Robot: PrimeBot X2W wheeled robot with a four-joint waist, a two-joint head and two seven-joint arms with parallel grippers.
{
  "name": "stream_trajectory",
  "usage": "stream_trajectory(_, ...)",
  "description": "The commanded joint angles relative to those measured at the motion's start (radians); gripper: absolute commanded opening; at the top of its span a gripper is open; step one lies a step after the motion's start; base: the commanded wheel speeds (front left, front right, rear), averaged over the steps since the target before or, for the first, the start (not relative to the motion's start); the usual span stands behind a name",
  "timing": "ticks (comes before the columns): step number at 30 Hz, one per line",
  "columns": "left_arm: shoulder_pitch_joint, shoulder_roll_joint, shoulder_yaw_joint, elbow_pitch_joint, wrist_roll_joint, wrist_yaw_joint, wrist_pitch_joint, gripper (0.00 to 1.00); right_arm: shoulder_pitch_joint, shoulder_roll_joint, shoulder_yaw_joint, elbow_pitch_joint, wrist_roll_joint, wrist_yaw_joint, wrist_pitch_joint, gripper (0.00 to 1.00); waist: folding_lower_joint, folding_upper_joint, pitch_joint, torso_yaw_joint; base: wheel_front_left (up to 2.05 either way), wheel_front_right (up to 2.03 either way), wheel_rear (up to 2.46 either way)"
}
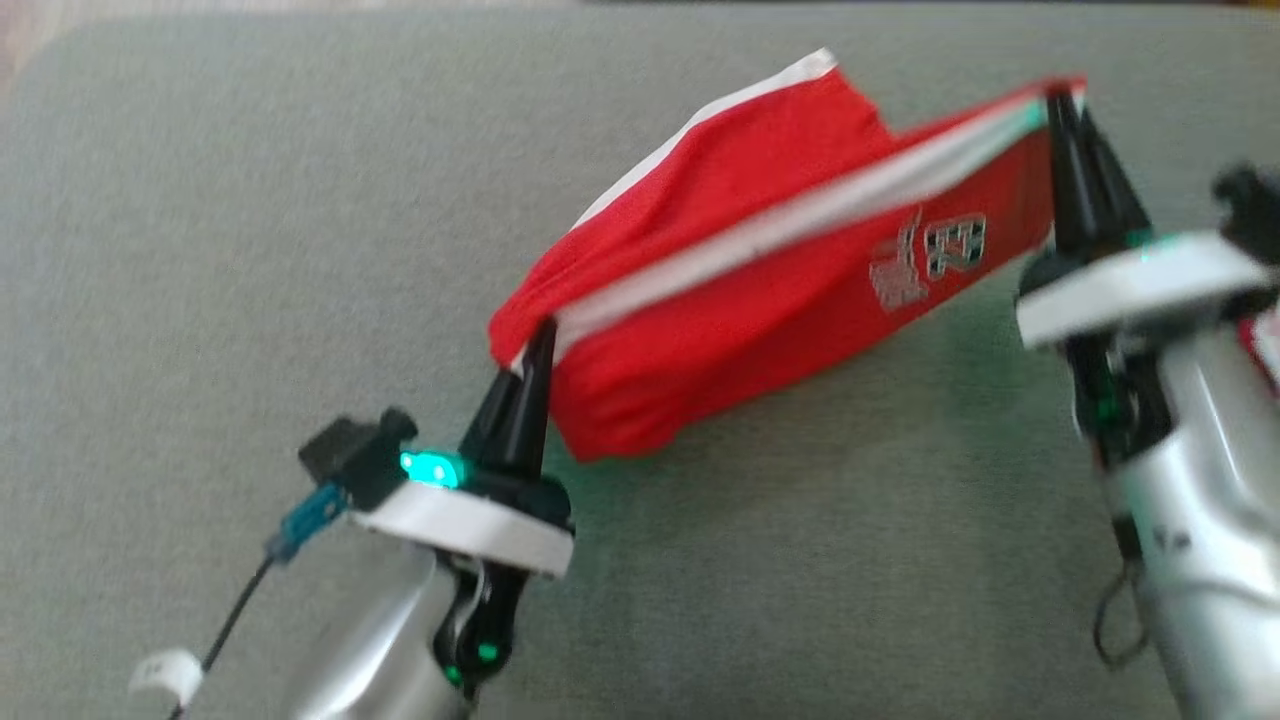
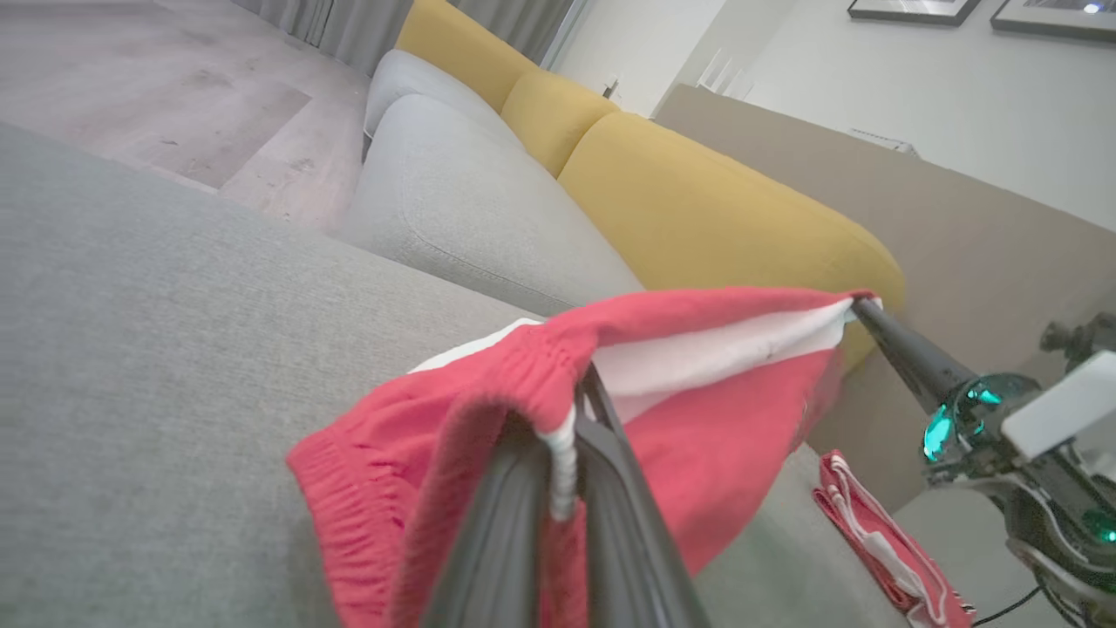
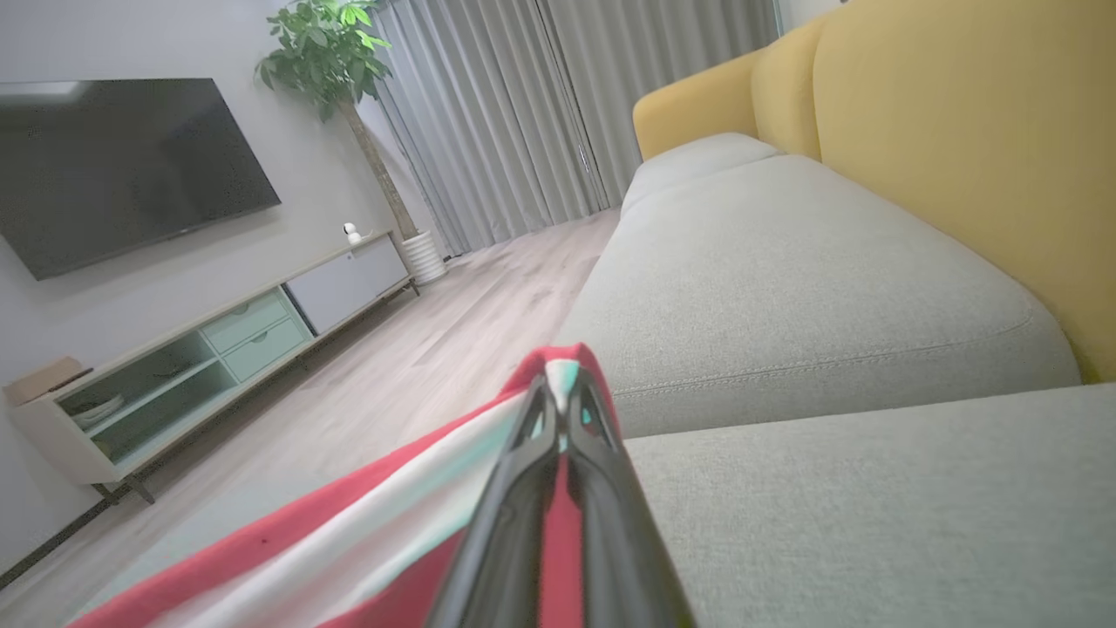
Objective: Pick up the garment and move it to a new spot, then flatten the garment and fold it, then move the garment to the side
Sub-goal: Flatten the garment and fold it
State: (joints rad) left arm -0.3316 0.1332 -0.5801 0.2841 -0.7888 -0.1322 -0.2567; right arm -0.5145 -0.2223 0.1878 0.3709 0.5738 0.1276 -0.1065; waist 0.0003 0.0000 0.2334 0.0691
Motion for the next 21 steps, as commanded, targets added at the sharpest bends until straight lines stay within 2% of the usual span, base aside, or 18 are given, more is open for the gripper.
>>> stream_trajectory(1, -0.048, -0.001, 0.038, -0.006, 0.009, 0.002, -0.005, 0.00, -0.047, 0.014, 0.020, 0.002, -0.018, 0.003, 0.004, 0.00, -0.0003, 0.0000, 0.046, 0.042, 0.00, 0.00, 0.00)
stream_trajectory(10, -0.216, -0.053, 0.032, 0.104, 0.000, 0.002, -0.005, 0.00, -0.323, 0.022, 0.034, 0.255, -0.153, 0.003, -0.011, 0.00, -0.0003, 0.0000, 0.154, 0.111, 0.00, 0.00, 0.00)
stream_trajectory(18, -0.334, -0.077, 0.014, 0.168, -0.018, 0.002, -0.005, 0.00, -0.482, 0.023, 0.000, 0.453, -0.253, 0.003, -0.042, 0.00, -0.0003, 0.0000, 0.225, 0.147, 0.00, 0.00, 0.00)
stream_trajectory(19, -0.343, -0.079, 0.008, 0.178, -0.019, 0.002, -0.005, 0.00, -0.494, 0.028, -0.008, 0.474, -0.259, 0.003, -0.045, 0.53, -0.0003, 0.0000, 0.232, 0.148, 0.00, 0.00, 0.00)
stream_trajectory(20, -0.349, -0.080, 0.007, 0.189, -0.024, 0.002, -0.005, 0.15, -0.503, 0.035, -0.013, 0.495, -0.264, 0.003, -0.047, 1.00, -0.0003, 0.0000, 0.236, 0.148, 0.00, 0.00, 0.00)
stream_trajectory(21, -0.353, -0.081, 0.006, 0.197, -0.025, 0.002, -0.005, 0.69, -0.510, 0.043, -0.015, 0.509, -0.266, 0.003, -0.056, 1.00, -0.0003, 0.0000, 0.239, 0.147, 0.00, 0.00, 0.00)
